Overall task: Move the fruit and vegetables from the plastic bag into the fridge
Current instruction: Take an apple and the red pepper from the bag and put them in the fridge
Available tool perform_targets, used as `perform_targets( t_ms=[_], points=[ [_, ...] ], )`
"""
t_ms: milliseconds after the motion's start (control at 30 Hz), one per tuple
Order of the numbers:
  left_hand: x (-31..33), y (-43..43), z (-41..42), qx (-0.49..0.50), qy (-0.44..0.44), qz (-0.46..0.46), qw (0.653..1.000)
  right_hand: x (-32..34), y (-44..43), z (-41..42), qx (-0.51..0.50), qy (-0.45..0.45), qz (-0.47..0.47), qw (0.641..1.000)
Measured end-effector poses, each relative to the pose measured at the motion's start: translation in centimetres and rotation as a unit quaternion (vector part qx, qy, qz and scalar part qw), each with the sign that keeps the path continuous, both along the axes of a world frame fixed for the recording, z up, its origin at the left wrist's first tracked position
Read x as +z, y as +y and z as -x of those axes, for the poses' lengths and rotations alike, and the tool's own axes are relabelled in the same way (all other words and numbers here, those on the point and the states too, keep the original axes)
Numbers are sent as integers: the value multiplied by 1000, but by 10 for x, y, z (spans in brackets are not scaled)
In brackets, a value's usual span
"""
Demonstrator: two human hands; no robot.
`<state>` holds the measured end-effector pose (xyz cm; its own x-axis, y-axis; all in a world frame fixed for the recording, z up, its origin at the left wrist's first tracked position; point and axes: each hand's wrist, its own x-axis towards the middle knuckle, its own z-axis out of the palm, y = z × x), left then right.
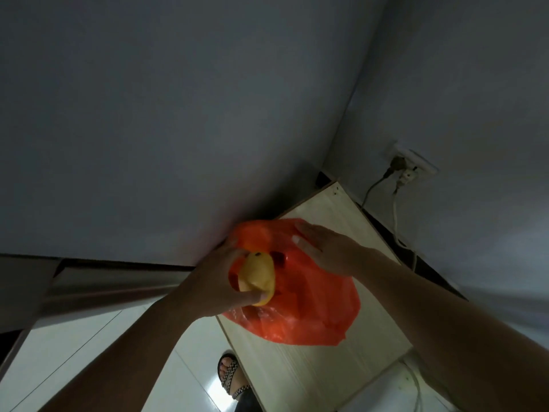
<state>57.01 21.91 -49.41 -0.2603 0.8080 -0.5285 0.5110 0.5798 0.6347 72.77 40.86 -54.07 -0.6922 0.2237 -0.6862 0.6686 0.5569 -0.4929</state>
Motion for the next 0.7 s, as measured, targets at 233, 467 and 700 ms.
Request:
perform_targets(
  t_ms=[233,467,700],
  points=[
    [-11,5,-11,-16,-30,40,999,12,-13,-34,-71,169,-96,978],
    [-17,-5,-3,-23,-27,31,999,3,-26,-45,37,41,-21,998],
    [-20,-1,-9,-23,-43,11,999,-12,-14,-42,-28,14,18,999]
  ],
)
